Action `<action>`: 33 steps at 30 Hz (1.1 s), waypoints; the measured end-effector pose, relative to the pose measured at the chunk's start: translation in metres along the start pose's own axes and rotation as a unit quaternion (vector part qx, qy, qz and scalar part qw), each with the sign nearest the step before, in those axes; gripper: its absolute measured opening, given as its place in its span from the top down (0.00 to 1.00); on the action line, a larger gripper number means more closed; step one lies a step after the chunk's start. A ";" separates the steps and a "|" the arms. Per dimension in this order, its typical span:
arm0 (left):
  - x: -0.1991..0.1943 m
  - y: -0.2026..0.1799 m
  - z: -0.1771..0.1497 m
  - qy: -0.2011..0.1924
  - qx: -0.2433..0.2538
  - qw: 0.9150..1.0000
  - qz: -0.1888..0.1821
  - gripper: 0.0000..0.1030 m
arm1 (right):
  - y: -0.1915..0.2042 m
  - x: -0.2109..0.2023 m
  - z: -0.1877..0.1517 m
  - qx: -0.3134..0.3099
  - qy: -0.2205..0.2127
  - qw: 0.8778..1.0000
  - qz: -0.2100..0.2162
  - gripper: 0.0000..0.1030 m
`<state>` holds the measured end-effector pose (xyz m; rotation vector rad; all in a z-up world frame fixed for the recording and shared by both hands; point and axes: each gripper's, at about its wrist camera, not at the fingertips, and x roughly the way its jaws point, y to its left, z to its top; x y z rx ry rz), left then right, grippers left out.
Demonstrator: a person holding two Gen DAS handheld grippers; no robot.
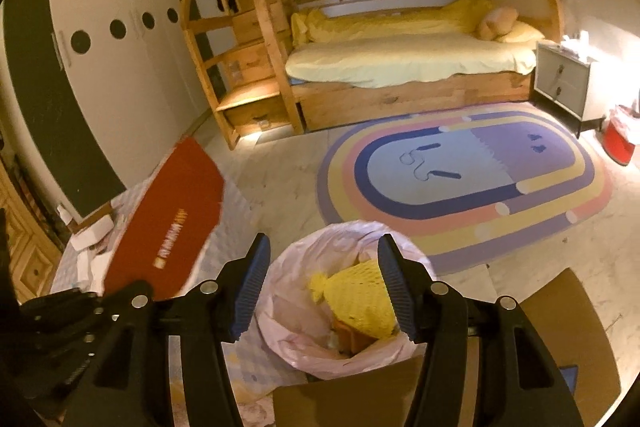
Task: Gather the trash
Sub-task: 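Carry yarn and red box over the pink bag and open both grippers, then move both open grippers back over the table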
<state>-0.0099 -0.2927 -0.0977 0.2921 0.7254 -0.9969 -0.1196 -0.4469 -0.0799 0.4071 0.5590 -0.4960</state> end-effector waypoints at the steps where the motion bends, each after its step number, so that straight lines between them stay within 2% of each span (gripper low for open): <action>1: 0.005 -0.004 0.005 -0.001 0.004 1.000 -0.006 0.99 | -0.002 -0.002 0.001 0.003 -0.004 1.000 -0.002 0.43; 3: 0.010 -0.009 0.010 -0.007 0.008 1.000 -0.013 0.98 | -0.008 -0.006 0.004 0.007 -0.012 1.000 -0.007 0.42; 5: 0.015 -0.015 0.016 -0.009 0.013 1.000 -0.020 0.94 | -0.013 -0.007 0.006 0.012 -0.017 1.000 -0.010 0.42; 6: 0.018 -0.017 0.019 -0.010 0.016 1.000 -0.017 0.78 | -0.015 -0.007 0.006 0.013 -0.018 1.000 -0.012 0.42; 7: 0.020 -0.018 0.020 -0.011 0.017 1.000 -0.013 0.58 | -0.015 -0.007 0.006 0.014 -0.018 1.000 -0.013 0.42; 8: 0.020 -0.018 0.021 -0.017 0.016 1.000 -0.009 0.54 | -0.016 -0.007 0.006 0.015 -0.019 1.000 -0.016 0.42; 13: 0.011 -0.002 0.013 -0.013 -0.002 1.000 0.011 0.54 | -0.013 -0.009 0.007 0.014 -0.016 1.000 -0.012 0.42; 16: -0.004 0.014 0.006 -0.015 -0.020 0.999 0.038 0.54 | -0.005 -0.012 0.006 0.005 -0.015 1.000 -0.004 0.42; 24: -0.059 0.053 -0.015 -0.031 -0.042 0.994 0.098 0.54 | 0.043 -0.026 0.001 -0.033 -0.014 0.999 0.041 0.42; 30: -0.105 0.088 -0.039 -0.041 -0.071 0.985 0.149 0.52 | 0.096 -0.029 -0.009 -0.080 0.003 0.993 0.085 0.42; 33: -0.128 0.111 -0.056 -0.041 -0.091 0.978 0.183 0.52 | 0.126 -0.028 -0.017 -0.108 0.014 0.988 0.107 0.42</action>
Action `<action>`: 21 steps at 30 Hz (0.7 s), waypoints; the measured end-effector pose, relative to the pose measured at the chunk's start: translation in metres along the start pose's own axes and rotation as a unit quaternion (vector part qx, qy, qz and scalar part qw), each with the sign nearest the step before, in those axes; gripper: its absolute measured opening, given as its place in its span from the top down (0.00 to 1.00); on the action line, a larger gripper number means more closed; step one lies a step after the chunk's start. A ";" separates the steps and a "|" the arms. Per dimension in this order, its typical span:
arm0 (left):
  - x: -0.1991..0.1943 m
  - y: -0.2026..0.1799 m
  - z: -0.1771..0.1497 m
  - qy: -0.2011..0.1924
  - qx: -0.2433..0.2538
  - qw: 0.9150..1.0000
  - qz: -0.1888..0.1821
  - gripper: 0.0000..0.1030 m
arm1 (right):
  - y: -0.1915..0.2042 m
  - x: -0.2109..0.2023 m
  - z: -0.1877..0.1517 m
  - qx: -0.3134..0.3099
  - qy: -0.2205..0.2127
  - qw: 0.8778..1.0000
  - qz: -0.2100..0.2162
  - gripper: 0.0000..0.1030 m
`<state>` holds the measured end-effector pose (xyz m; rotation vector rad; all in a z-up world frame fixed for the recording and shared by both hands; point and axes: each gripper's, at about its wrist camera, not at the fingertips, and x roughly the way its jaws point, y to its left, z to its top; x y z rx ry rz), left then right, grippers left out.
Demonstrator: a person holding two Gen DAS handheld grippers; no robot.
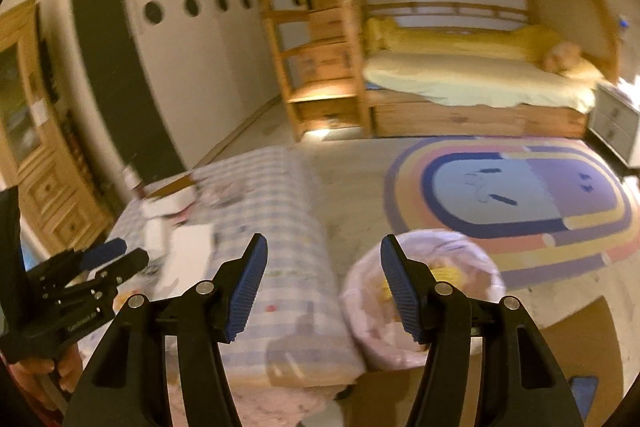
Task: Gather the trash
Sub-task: 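Move both open grippers back over the table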
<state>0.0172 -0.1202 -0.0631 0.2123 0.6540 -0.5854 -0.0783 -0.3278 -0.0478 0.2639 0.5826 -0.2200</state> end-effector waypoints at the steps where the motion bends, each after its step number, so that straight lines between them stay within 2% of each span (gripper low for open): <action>1: -0.002 0.008 -0.002 0.001 -0.006 1.000 0.006 0.52 | 0.009 0.003 -0.001 -0.007 0.004 1.000 0.007 0.42; 3: -0.009 0.029 -0.011 0.002 -0.020 0.999 0.025 0.50 | 0.028 0.009 -0.003 -0.024 0.013 0.999 0.024 0.42; 7: -0.015 0.056 -0.032 0.013 -0.042 0.998 0.051 0.37 | 0.058 0.020 -0.008 -0.051 0.028 0.997 0.043 0.42; 11: -0.013 0.077 -0.050 0.030 -0.067 0.996 0.057 0.27 | 0.082 0.035 -0.017 -0.073 0.045 0.995 0.054 0.42; 13: -0.010 0.083 -0.057 0.036 -0.081 0.994 0.059 0.21 | 0.091 0.040 -0.022 -0.081 0.052 0.994 0.054 0.42; 17: 0.006 0.079 -0.062 0.058 -0.079 0.994 0.051 0.21 | 0.098 0.045 -0.029 -0.089 0.060 0.993 0.050 0.42; 21: 0.024 0.070 -0.064 0.071 -0.077 0.993 0.050 0.12 | 0.092 0.045 -0.028 -0.084 0.059 0.994 0.044 0.42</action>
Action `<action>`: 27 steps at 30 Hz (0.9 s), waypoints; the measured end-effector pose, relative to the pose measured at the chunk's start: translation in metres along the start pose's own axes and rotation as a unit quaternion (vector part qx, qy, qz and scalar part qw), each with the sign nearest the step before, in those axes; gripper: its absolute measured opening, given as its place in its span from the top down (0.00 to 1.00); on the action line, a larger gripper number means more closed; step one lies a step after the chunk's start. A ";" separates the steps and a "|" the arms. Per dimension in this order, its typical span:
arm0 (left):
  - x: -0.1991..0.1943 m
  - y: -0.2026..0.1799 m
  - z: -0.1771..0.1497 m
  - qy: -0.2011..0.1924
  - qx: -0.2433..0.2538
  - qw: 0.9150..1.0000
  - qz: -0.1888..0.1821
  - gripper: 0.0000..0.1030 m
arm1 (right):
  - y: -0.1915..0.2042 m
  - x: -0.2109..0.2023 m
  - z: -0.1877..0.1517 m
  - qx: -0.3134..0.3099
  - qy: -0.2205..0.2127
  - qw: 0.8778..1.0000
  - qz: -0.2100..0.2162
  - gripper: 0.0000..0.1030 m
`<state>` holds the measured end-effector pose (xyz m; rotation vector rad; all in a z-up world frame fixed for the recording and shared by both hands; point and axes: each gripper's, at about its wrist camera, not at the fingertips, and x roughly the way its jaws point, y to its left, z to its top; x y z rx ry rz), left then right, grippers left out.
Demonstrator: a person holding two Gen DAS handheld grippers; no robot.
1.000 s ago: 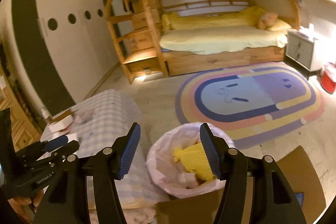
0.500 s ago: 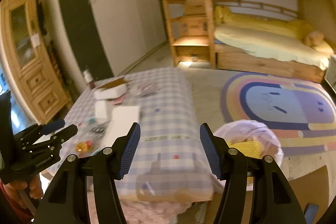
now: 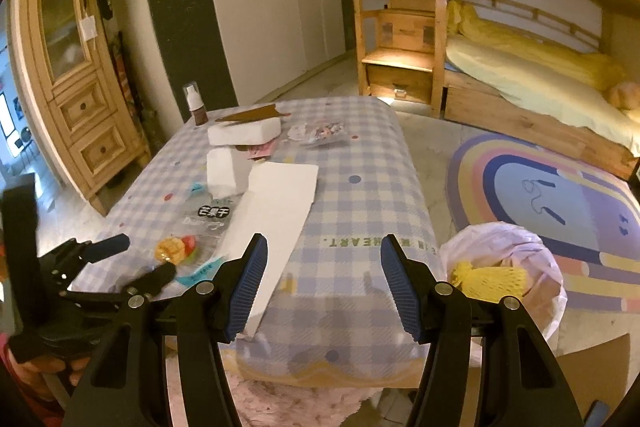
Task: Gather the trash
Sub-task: 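Move both open grippers back over the table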
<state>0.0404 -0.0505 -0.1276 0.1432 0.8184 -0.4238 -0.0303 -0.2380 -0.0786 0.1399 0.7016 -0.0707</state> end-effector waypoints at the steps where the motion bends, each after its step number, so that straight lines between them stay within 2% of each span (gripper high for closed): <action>1: 0.003 0.000 0.001 0.001 -0.004 1.000 -0.001 0.09 | -0.002 0.000 0.000 0.001 0.000 1.000 -0.002 0.42; 4: 0.010 -0.002 0.003 0.003 -0.015 1.000 -0.005 0.07 | -0.009 0.002 -0.002 0.005 0.003 1.000 -0.005 0.42; 6: 0.015 -0.001 0.004 0.006 -0.014 1.000 0.010 0.07 | -0.013 0.003 -0.004 0.009 0.006 1.000 -0.006 0.42; 11: 0.031 0.002 0.007 0.022 -0.017 0.999 0.016 0.07 | -0.017 0.008 -0.005 0.012 0.011 1.000 -0.002 0.42; 13: 0.039 0.001 0.007 0.040 -0.012 0.999 0.022 0.15 | -0.015 0.010 -0.006 0.010 0.013 1.000 0.001 0.42; 15: 0.041 -0.001 0.006 0.042 -0.007 0.999 0.026 0.18 | -0.014 0.011 -0.007 0.007 0.014 1.000 0.001 0.42; 17: 0.040 0.001 0.006 0.039 -0.009 0.999 0.029 0.27 | -0.014 0.010 -0.007 0.008 0.014 1.000 0.002 0.42; 19: 0.036 0.006 0.005 0.035 -0.017 0.999 0.030 0.47 | -0.015 0.010 -0.007 0.009 0.014 1.000 0.002 0.42; 23: 0.033 0.018 0.006 0.033 -0.036 0.999 0.023 0.70 | -0.013 0.012 -0.008 0.006 0.017 1.000 0.005 0.42; 25: 0.032 0.020 0.006 0.034 -0.039 0.999 0.017 0.85 | -0.010 0.012 -0.008 0.002 0.019 1.000 0.007 0.42; 27: 0.029 0.021 0.007 0.029 -0.039 0.999 0.017 0.89 | -0.006 0.012 -0.009 -0.004 0.021 1.000 0.009 0.42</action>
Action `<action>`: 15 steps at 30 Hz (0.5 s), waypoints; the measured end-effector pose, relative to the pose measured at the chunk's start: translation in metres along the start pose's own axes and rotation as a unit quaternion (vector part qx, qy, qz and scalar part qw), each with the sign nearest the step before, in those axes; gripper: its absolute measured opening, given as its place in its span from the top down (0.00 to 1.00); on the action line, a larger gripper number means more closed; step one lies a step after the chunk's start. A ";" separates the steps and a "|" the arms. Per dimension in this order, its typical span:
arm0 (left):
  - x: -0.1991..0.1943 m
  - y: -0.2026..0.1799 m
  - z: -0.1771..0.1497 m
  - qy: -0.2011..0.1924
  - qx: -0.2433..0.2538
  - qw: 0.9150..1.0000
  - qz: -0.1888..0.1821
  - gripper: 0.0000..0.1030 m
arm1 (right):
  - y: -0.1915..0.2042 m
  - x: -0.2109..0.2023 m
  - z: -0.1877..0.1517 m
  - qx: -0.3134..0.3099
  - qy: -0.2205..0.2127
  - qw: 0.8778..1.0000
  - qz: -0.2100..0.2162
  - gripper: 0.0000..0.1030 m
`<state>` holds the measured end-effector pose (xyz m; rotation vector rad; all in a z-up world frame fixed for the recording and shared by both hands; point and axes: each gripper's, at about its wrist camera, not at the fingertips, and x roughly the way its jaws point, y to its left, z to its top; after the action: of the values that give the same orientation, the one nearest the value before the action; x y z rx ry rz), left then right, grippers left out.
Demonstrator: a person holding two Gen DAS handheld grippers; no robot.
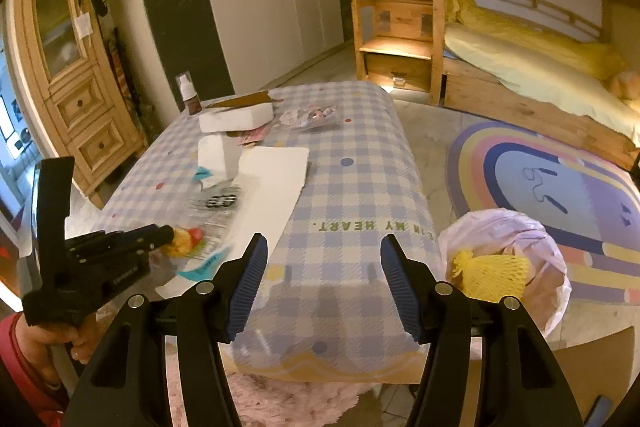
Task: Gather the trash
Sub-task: 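Move both open grippers back over the table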
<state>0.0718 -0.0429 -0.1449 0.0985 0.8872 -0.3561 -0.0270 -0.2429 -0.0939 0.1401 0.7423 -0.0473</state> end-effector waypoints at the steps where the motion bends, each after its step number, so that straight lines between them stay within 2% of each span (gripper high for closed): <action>1: -0.004 0.001 0.001 -0.006 -0.001 1.000 -0.003 0.90 | 0.002 0.000 0.000 -0.002 0.000 1.000 0.001 0.42; 7: -0.040 0.019 0.008 -0.054 -0.014 0.998 0.008 0.91 | 0.012 0.002 -0.004 -0.013 0.008 1.000 0.009 0.42; 11: -0.066 0.032 0.012 -0.085 -0.020 0.996 0.023 0.92 | 0.028 0.011 -0.010 -0.028 0.023 0.999 0.032 0.42; 15: -0.081 0.046 0.011 -0.098 -0.028 0.994 0.029 0.92 | 0.050 0.017 -0.017 -0.054 0.034 0.996 0.059 0.43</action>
<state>0.0488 0.0186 -0.0785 0.0367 0.6990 -0.2808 -0.0207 -0.1912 -0.1121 0.0827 0.8006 0.1092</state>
